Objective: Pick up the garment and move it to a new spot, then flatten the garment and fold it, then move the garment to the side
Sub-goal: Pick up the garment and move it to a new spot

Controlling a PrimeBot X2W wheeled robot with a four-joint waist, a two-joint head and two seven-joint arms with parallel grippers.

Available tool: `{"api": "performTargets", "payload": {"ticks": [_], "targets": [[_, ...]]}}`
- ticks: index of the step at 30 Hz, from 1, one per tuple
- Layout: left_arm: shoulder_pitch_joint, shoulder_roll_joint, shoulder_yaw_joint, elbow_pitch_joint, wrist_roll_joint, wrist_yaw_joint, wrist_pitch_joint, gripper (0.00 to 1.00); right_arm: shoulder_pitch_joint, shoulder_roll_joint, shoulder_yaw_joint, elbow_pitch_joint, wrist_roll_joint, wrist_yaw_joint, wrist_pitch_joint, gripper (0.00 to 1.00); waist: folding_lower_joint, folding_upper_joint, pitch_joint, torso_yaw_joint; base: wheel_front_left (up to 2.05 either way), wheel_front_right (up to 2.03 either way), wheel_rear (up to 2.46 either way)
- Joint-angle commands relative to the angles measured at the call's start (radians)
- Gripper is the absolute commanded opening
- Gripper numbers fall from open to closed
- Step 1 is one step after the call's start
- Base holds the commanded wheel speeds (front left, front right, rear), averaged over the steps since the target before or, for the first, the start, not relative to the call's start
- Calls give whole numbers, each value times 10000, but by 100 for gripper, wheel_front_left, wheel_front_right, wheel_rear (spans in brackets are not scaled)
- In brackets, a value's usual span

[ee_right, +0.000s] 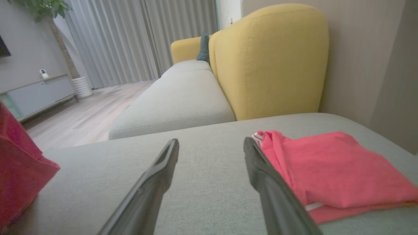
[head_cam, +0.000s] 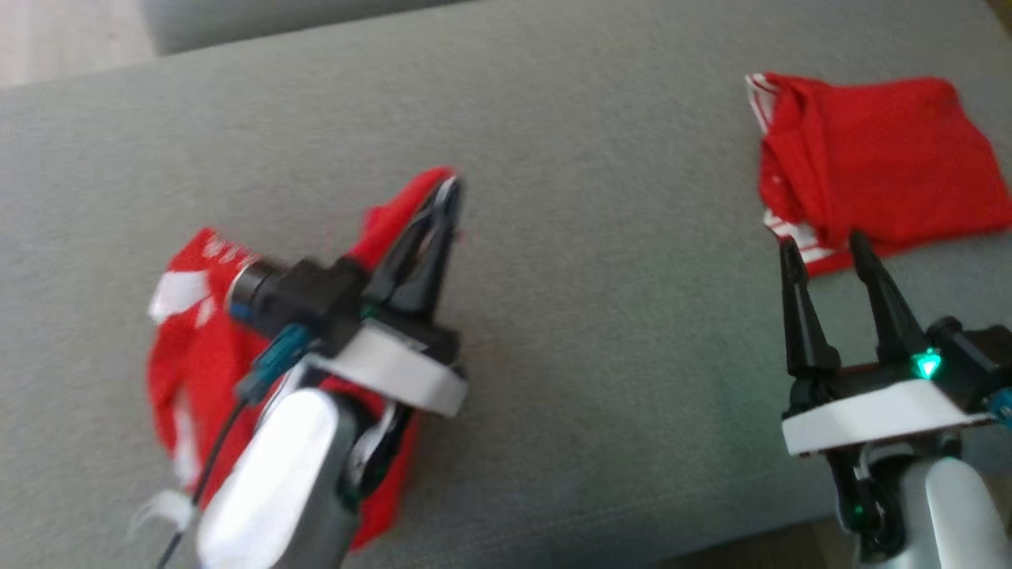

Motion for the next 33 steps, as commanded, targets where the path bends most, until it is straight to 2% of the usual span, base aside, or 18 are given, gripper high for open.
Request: {"api": "performTargets", "payload": {"ticks": [1,8,16,23,24,25,30,33], "targets": [[-583,0,267,-316,71,-44,-108,0,-454,-40,297,-298,80,-9,-115,100,1,0,378,-393,0,0,0],[-1146,-294,-285,734,-95,-356,-100,0,-687,-28,657,37,344,-9,-459,100,1,0,990,-800,0,0,0],[-892,-127,-396,2184,-372,-582,-75,0,-832,-26,641,457,549,-9,-844,100,1,0,1304,-475,0,0,0],[-853,-125,-483,2747,-421,-603,-367,0,-837,-25,504,637,562,-9,-888,100,1,0,1133,-243,0,0,0],[-867,-134,-489,2782,-399,-566,-424,52,-815,-25,464,641,564,-9,-893,100,1,0,1109,-197,0,0,0],[-888,-136,-520,2803,-362,-551,-470,100,-788,-25,418,644,558,-9,-893,100,1,0,1084,-144,0,0,0],[-790,-54,-632,2428,-149,-469,-901,100,-608,-25,127,656,423,-9,-778,100,1,0,794,225,0,0,0],[-507,94,-382,1945,-112,-191,-1103,100,-531,-25,38,623,318,-9,-671,100,1,0,577,392,0,0,0]]}}
